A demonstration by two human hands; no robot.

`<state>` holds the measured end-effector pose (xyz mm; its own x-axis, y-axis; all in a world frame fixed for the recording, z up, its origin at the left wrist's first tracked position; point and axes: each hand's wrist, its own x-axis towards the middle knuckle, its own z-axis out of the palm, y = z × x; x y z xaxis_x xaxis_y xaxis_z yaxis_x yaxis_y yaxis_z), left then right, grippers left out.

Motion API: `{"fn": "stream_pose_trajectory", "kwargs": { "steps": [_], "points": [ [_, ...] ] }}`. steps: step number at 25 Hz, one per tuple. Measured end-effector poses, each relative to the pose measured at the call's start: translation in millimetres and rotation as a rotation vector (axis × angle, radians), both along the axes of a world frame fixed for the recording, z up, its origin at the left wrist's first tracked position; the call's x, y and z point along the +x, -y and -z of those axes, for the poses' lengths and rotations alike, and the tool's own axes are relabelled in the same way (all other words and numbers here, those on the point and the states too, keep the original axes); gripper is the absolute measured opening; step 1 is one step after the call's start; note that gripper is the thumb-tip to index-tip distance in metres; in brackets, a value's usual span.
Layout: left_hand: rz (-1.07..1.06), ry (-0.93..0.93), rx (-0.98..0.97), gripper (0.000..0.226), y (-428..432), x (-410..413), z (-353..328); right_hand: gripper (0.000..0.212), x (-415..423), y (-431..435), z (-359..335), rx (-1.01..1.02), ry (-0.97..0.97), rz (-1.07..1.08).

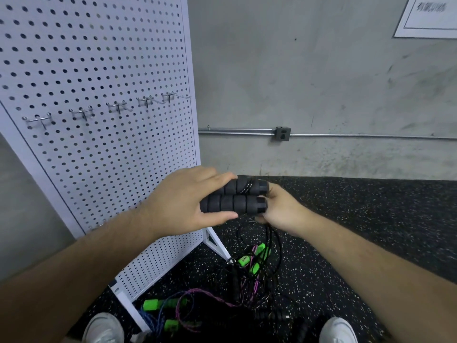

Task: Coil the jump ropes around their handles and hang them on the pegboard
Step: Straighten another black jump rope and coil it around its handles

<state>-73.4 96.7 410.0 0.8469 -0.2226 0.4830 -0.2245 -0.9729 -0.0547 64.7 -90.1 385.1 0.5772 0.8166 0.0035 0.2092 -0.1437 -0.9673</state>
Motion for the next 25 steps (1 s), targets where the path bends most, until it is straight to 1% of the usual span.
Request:
{"fn": "stream_pose_trajectory", "kwargs": {
  "steps": [2,4,6,10,12,13,16,17,20,22,25],
  "points": [
    [-0.074,0.024,0.02,0.066,-6.8,2.0,-0.9,0.032,-13.7,-6.7,9.2,-0.046,-0.02,0.009],
    [-0.145,0.056,0.046,0.065,-16.1,5.0,-0.7,0.032,-25.3,-11.2,16.4,-0.101,0.019,-0.021],
    [-0.21,0.065,0.108,0.065,-26.2,10.0,1.9,0.037,-35.9,-13.3,17.5,-0.19,0.132,-0.035],
    [-0.286,0.03,0.177,0.066,-45.0,19.5,8.3,0.034,-56.0,-13.3,2.3,-0.307,0.387,-0.022],
    [-0.307,0.013,0.194,0.065,-51.8,21.5,9.9,0.036,-62.9,-8.5,-10.5,-0.317,0.467,-0.048],
    [-0.313,0.001,0.207,0.065,-54.5,21.8,11.4,0.038,-65.1,-5.3,-18.0,-0.306,0.477,-0.043],
    [-0.294,-0.023,0.251,0.066,-58.2,22.2,15.9,0.034,-65.0,5.1,-44.9,-0.23,0.447,0.005],
    [-0.282,-0.028,0.26,0.065,-57.2,22.5,16.2,0.033,-61.5,8.3,-52.3,-0.224,0.498,0.026],
    [-0.209,-0.028,0.266,0.061,-47.9,23.7,14.9,0.03,-45.1,17.2,-63.6,-0.236,0.775,0.119],
    [-0.144,-0.037,0.282,0.061,-39.7,22.4,17.1,0.027,-31.3,20.3,-63.7,-0.232,0.921,0.166],
    [-0.069,-0.072,0.269,0.063,-27.7,18.6,18.0,0.024,-9.7,19.0,-59.2,-0.215,1.011,0.206]
  ]
}}
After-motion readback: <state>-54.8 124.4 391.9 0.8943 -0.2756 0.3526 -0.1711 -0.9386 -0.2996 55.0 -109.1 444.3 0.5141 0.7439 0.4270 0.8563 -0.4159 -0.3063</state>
